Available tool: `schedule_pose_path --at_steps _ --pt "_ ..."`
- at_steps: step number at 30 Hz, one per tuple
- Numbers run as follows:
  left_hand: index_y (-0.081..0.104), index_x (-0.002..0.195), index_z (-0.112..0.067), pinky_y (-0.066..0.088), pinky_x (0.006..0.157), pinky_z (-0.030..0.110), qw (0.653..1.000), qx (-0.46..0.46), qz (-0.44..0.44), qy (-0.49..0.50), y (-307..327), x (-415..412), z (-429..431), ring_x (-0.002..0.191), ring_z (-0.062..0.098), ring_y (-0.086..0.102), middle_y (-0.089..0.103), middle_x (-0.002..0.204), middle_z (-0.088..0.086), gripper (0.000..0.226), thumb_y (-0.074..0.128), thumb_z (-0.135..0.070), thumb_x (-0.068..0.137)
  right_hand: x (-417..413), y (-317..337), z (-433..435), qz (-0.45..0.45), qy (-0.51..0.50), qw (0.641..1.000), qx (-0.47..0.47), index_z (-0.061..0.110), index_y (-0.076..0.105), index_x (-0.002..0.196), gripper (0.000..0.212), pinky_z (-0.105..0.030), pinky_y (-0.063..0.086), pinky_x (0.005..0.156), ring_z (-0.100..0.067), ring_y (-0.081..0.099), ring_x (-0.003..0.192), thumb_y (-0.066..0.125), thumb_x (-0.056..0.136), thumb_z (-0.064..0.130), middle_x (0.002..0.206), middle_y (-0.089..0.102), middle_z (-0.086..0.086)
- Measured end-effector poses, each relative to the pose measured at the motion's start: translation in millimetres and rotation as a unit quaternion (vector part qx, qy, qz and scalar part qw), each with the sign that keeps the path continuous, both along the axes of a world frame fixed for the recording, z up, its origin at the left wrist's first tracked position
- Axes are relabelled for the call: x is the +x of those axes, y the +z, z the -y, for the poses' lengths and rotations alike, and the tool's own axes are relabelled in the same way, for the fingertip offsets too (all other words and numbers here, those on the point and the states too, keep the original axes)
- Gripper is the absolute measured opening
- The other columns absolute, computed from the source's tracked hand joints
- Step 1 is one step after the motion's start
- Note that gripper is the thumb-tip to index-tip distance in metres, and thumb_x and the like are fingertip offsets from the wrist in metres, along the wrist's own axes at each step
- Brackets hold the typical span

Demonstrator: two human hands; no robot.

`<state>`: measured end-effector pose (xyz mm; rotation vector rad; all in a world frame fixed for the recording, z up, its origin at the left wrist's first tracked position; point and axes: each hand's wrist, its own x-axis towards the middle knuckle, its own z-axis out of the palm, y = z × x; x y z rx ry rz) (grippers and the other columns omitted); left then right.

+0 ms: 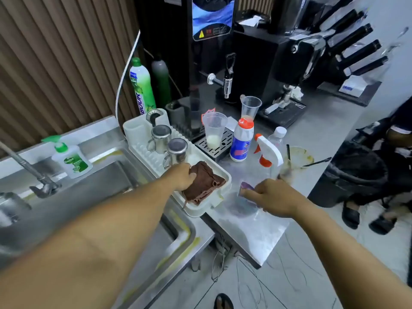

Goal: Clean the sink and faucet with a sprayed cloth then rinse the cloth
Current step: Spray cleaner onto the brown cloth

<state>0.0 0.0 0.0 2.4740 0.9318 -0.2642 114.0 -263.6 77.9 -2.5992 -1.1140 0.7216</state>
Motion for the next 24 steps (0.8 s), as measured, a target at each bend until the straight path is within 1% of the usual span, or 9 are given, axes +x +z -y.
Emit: schedule_pose_path --at_steps 3,6,8,11,15,17,19,22,24 --pt "0.054 0.107 -0.009 0.047 0.081 0.037 1.0 0.016 -0.006 0.0 -14 10 -5 0.104 0.031 0.058 0.061 0.122 0.018 0.029 0.044 -0.036 0.103 35 -3 15 -0.013 -0.065 0.997 -0.041 0.007 0.072 0.096 0.122 -0.047 0.059 0.083 -0.027 0.071 0.078 0.027 0.044 0.107 0.087 0.074 -0.011" --pt "0.049 0.102 -0.011 0.044 0.078 0.036 0.999 0.027 -0.029 0.006 -31 18 -7 0.098 0.03 0.056 0.06 0.12 0.016 0.024 0.041 -0.034 0.104 54 0 20 0.032 -0.098 0.995 -0.008 0.016 0.07 0.089 0.109 -0.043 0.059 0.077 -0.018 0.068 0.076 0.031 0.045 0.108 0.083 0.073 0.0" --pt "0.051 0.108 -0.01 0.046 0.085 0.039 0.998 0.045 -0.041 0.013 -37 22 -7 0.105 0.032 0.057 0.058 0.125 0.015 0.027 0.038 -0.033 0.105 61 -1 17 0.035 -0.104 0.993 0.037 0.029 0.067 0.102 0.097 -0.04 0.058 0.078 -0.013 0.066 0.084 0.039 0.05 0.106 0.095 0.071 0.009" --pt "0.055 0.111 -0.012 0.044 0.092 0.045 0.995 0.083 -0.026 0.056 -40 30 -7 0.112 0.034 0.056 0.059 0.125 0.012 0.028 0.037 -0.033 0.105 64 -3 9 -0.012 -0.091 0.99 0.109 0.042 0.054 0.129 0.082 -0.033 0.052 0.077 -0.014 0.063 0.095 0.056 0.063 0.091 0.11 0.067 0.013" --pt "0.05 0.085 -0.015 0.045 0.082 0.039 0.994 0.024 -0.04 0.095 -38 41 -15 0.092 0.031 0.058 0.059 0.098 0.009 0.031 0.05 -0.042 0.1 66 -7 -3 -0.113 -0.094 0.969 0.201 0.055 0.045 0.125 0.074 -0.03 0.053 0.084 -0.014 0.063 0.103 0.064 0.059 0.083 0.116 0.063 0.017" --pt "0.048 0.073 -0.015 0.039 0.068 0.034 0.994 -0.004 -0.046 0.103 -37 43 -20 0.076 0.027 0.054 0.051 0.076 0.004 0.038 0.06 -0.044 0.095 69 -13 -8 -0.167 -0.098 0.954 0.229 0.052 0.049 0.124 0.078 -0.032 0.056 0.087 -0.016 0.064 0.108 0.067 0.056 0.086 0.119 0.064 0.018" --pt "0.053 0.078 -0.011 0.033 0.061 0.032 0.996 -0.032 -0.032 0.077 -34 43 -22 0.073 0.024 0.048 0.043 0.071 0.001 0.034 0.065 -0.039 0.093 70 -16 -13 -0.205 -0.089 0.938 0.266 0.051 0.052 0.125 0.081 -0.035 0.057 0.09 -0.014 0.065 0.11 0.071 0.055 0.087 0.116 0.067 0.019" --pt "0.04 0.077 -0.02 0.028 0.057 0.031 0.997 -0.064 0.019 0.039 -27 42 -24 0.073 0.017 0.041 0.04 0.078 -0.002 0.034 0.063 -0.037 0.096 67 -13 -21 -0.231 -0.071 0.917 0.318 0.039 0.061 0.124 0.061 -0.045 0.056 0.095 -0.012 0.066 0.105 0.079 0.071 0.065 0.108 0.071 0.012" --pt "0.039 0.079 -0.02 0.029 0.057 0.03 0.996 -0.076 0.042 0.028 -23 39 -27 0.07 0.014 0.039 0.042 0.081 -0.002 0.034 0.063 -0.039 0.096 65 -10 -25 -0.224 -0.063 0.91 0.344 0.023 0.064 0.116 0.04 -0.05 0.054 0.093 -0.02 0.066 0.098 0.078 0.084 0.044 0.103 0.071 0.0"
